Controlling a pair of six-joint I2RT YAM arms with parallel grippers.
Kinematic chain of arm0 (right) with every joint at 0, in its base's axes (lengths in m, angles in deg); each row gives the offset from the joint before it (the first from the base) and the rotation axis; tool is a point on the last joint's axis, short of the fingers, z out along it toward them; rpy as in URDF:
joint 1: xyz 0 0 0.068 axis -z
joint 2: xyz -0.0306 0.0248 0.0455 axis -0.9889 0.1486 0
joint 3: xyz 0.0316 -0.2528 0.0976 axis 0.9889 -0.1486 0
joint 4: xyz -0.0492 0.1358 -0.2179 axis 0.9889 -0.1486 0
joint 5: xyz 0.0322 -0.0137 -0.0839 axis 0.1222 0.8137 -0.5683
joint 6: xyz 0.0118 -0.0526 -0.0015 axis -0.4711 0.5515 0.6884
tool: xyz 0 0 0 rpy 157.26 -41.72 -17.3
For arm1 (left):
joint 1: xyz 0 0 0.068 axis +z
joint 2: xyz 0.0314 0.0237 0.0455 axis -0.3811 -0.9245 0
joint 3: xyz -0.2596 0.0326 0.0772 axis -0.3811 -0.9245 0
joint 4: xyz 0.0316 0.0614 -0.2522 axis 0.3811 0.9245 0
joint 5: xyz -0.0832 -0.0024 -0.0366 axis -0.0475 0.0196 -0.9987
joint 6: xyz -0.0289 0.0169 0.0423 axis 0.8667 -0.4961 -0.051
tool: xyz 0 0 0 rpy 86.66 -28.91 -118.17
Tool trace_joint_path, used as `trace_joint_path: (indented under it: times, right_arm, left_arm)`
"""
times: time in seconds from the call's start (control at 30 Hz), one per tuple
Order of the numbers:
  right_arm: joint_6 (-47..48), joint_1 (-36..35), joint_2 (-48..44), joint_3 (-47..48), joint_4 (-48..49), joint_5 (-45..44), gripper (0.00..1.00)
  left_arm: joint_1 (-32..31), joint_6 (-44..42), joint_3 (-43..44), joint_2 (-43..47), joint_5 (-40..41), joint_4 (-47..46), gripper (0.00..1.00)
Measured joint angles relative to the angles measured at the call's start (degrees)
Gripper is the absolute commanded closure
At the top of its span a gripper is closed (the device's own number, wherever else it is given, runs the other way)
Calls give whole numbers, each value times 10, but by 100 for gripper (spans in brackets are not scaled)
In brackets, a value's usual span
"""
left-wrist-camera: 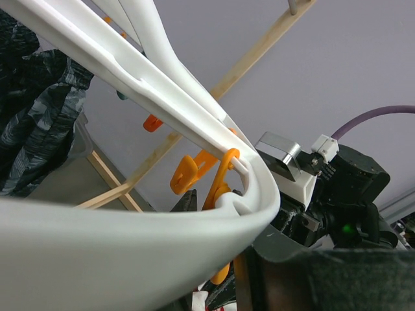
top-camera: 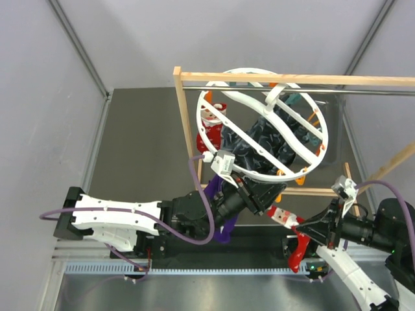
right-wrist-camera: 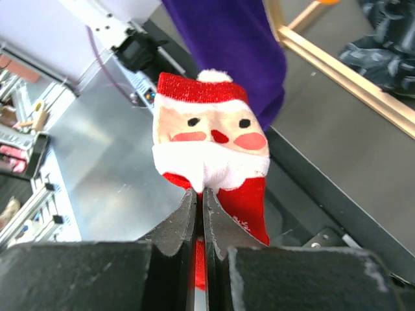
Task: Clip the socks to the hanger
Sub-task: Clamp the sock onto the hanger.
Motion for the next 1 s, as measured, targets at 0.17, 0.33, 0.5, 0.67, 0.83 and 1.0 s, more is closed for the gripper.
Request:
trace_joint_path:
  times: [0.17, 0.33, 0.5, 0.67, 0.83, 1.0]
  right_arm:
    - [-8, -3, -5, 5, 13, 31, 100]
    - [-46, -3, -5, 5, 47, 47, 100]
    - [-78, -3, -2, 26, 54, 32, 100]
    - [-87, -4, -1, 51, 55, 3, 100]
    - [-91, -5, -1, 53, 57, -14, 100]
    - [-93, -5, -1, 53, 63, -19, 100]
  left_arm:
    - [0, 18, -10, 15, -11, 0, 100]
    - [0, 21, -24, 28, -17, -1, 100]
    - [0, 30, -33, 40, -14, 5, 100]
    - [0, 40, -31, 40, -6, 16, 100]
    - [0, 45, -30, 40, -3, 19, 100]
    - [0, 45, -28, 40, 1, 23, 100]
